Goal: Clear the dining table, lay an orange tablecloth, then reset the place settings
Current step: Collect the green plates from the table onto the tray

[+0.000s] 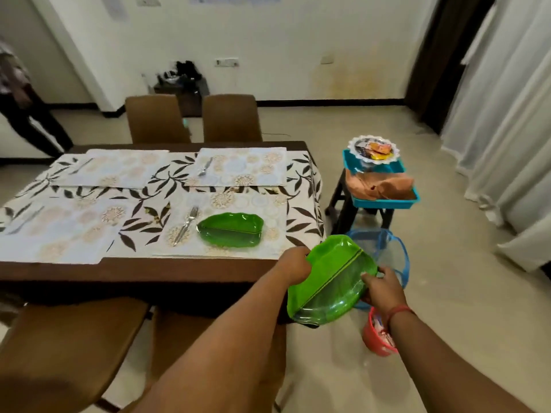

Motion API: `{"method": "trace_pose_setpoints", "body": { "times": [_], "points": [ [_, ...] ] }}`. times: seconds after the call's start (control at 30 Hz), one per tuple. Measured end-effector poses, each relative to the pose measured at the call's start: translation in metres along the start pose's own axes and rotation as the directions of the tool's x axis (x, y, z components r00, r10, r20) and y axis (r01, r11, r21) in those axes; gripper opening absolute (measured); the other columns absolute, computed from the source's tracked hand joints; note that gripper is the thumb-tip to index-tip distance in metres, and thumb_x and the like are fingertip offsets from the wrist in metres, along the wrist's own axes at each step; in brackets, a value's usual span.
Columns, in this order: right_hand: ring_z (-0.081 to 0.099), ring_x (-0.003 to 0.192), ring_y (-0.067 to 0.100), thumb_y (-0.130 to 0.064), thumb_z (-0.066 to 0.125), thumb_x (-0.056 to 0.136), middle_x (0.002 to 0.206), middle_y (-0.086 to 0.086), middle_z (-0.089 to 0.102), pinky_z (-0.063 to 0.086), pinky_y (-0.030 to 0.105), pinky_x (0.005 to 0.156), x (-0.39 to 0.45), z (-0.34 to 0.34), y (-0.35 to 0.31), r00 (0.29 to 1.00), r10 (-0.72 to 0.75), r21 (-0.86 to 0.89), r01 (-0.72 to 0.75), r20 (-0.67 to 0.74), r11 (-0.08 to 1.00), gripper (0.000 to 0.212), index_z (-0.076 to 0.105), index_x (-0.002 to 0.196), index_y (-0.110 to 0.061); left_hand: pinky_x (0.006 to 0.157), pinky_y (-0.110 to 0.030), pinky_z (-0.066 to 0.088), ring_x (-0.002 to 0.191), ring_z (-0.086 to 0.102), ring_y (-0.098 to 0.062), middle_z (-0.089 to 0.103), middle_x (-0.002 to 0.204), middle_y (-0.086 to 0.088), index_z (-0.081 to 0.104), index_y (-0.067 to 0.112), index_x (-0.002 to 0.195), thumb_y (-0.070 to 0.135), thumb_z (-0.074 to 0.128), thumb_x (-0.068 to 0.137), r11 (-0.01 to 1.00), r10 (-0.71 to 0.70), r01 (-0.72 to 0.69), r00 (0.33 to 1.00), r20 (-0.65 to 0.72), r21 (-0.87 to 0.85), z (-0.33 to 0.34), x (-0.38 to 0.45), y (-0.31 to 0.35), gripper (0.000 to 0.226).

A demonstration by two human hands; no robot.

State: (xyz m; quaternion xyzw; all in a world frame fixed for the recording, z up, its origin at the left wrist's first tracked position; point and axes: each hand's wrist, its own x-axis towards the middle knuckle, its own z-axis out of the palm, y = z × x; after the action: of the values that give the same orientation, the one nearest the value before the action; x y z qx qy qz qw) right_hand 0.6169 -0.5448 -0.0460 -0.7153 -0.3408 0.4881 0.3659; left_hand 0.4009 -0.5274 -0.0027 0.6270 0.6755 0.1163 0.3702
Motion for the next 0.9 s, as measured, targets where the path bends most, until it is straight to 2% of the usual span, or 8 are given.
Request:
{"method": "trace_pose_setpoints", "body": {
  "times": [0.07,0.23,0.37,0.43,0.53,0.67,0.8,0.9],
  "points": [
    [0.068,0.093,0.04,-0.015,0.066,0.088,0.106,0.021,0.068,0.058,0.055,0.08,0.033,0.02,-0.017,0.997,-0.032,-0.055,0.036,0.076,0.998,0.031,0.058,0.117,-0.014,0.094,-0.036,0.048,0.118,0.058,-0.035,0.065,0.126,-0.02,0.065,0.004,0.124,0.001,0.05,0.089,0.999,-0.043,0.044,0.999,-0.023,0.015,-0.016,0.02,-0.008,0.039],
    [0.063,0.069,0.028,-0.015,0.065,0.091,0.098,0.019,0.063,0.053,0.033,0.049,0.096,0.067,-0.047,0.966,-0.042,-0.175,0.089,0.256,0.981,0.014,0.058,0.103,-0.012,0.108,-0.038,0.042,0.133,0.049,-0.033,0.05,0.148,-0.016,0.052,0.012,0.145,0.006,0.046,0.097,0.977,-0.198,0.202,0.978,-0.067,0.066,-0.052,0.056,-0.024,0.049],
    [0.066,0.087,0.039,-0.023,0.067,0.09,0.097,0.02,0.066,0.059,0.055,0.07,0.136,0.096,-0.074,0.88,-0.032,-0.337,0.215,0.474,0.917,0.014,0.062,0.09,-0.011,0.108,-0.039,0.041,0.135,0.047,-0.032,0.049,0.149,-0.015,0.049,0.017,0.147,-0.001,0.043,0.094,0.947,-0.296,0.306,0.949,-0.111,0.093,-0.084,0.074,-0.025,0.056],
    [0.067,0.085,0.038,-0.02,0.066,0.091,0.095,0.017,0.067,0.06,0.054,0.064,0.151,0.11,-0.092,0.813,-0.012,-0.339,0.256,0.582,0.905,0.008,0.063,0.091,-0.012,0.108,-0.039,0.04,0.135,0.047,-0.032,0.05,0.148,-0.015,0.05,0.016,0.146,-0.004,0.043,0.093,0.93,-0.344,0.357,0.929,-0.136,0.086,-0.097,0.084,-0.02,0.057],
    [0.067,0.088,0.029,-0.021,0.066,0.092,0.095,0.011,0.071,0.056,0.047,0.082,0.163,0.133,-0.103,0.729,-0.056,-0.342,0.387,0.683,0.856,0.005,0.068,0.094,-0.016,0.112,-0.039,0.038,0.137,0.045,-0.031,0.05,0.148,-0.015,0.051,0.015,0.145,-0.003,0.043,0.094,0.912,-0.381,0.397,0.913,-0.147,0.099,-0.103,0.088,-0.024,0.055],
    [0.063,0.096,0.029,-0.017,0.064,0.093,0.099,0.01,0.069,0.05,0.044,0.092,0.168,0.168,-0.11,0.65,-0.025,-0.341,0.431,0.76,0.835,0.003,0.064,0.096,-0.017,0.113,-0.041,0.037,0.138,0.044,-0.032,0.049,0.149,-0.014,0.052,0.016,0.145,-0.001,0.044,0.095,0.886,-0.428,0.448,0.888,-0.168,0.114,-0.113,0.095,-0.04,0.053],
    [0.062,0.1,0.029,-0.015,0.063,0.094,0.104,0.007,0.067,0.05,0.042,0.093,0.173,0.205,-0.116,0.611,-0.055,-0.306,0.469,0.79,0.828,0.018,0.061,0.111,-0.018,0.111,-0.043,0.04,0.134,0.047,-0.032,0.054,0.144,-0.013,0.054,0.017,0.143,-0.001,0.047,0.095,0.859,-0.461,0.5,0.85,-0.254,0.111,-0.124,0.105,-0.067,0.051],
    [0.062,0.098,0.029,-0.017,0.063,0.094,0.102,0.006,0.067,0.049,0.039,0.09,0.177,0.232,-0.12,0.635,-0.04,-0.335,0.458,0.771,0.823,0.017,0.06,0.11,-0.02,0.112,-0.042,0.04,0.136,0.045,-0.029,0.049,0.149,-0.01,0.047,0.02,0.147,0.005,0.047,0.098,0.836,-0.51,0.548,0.799,-0.319,0.036,-0.13,0.115,-0.096,0.052]
  ]
}}
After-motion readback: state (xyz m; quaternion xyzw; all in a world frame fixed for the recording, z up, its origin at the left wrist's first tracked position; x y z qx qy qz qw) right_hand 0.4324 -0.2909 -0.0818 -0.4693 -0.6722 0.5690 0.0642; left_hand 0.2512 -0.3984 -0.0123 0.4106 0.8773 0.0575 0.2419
